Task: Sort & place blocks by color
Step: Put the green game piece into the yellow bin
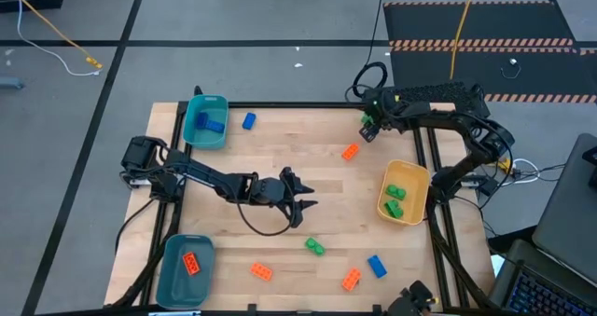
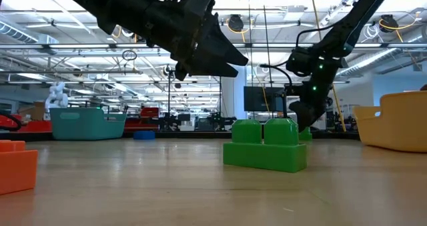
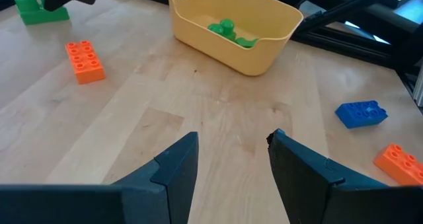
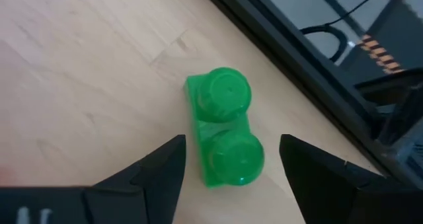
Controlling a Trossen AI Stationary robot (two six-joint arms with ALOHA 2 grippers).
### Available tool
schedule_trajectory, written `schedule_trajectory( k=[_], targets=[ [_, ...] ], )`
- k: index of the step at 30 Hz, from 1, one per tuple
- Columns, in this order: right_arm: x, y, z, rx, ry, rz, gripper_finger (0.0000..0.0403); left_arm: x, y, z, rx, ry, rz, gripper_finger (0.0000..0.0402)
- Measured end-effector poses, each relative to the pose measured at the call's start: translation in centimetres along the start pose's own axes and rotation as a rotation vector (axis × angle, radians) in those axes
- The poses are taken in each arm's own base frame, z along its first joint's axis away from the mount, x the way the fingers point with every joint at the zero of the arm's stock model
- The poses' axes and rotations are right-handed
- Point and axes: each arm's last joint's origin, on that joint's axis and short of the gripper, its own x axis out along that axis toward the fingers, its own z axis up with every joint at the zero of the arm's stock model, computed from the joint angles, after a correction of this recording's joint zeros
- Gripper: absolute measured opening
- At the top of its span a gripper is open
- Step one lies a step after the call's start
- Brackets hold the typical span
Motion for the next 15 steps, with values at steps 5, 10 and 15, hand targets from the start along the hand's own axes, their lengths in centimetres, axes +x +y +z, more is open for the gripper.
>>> schedule_trajectory(
  k=[5, 10, 15],
  targets=[
    [0.12, -0.08, -0.28, 0.008, 0.006, 0.029, 0.0176, 0.00, -0.01, -0.01, -0.003, 0.000, 0.000, 0.0184],
    [0.20, -0.03, -0.65, -0.002, 0.011, 0.029, 0.0105, 0.00, -0.01, -0.01, -0.004, 0.000, 0.000, 0.0184],
    [0.20, 0.07, -0.83, -0.026, 0.025, 0.033, 0.0104, 0.00, -0.01, 0.00, -0.006, 0.000, 0.000, 0.0184]
  ],
)
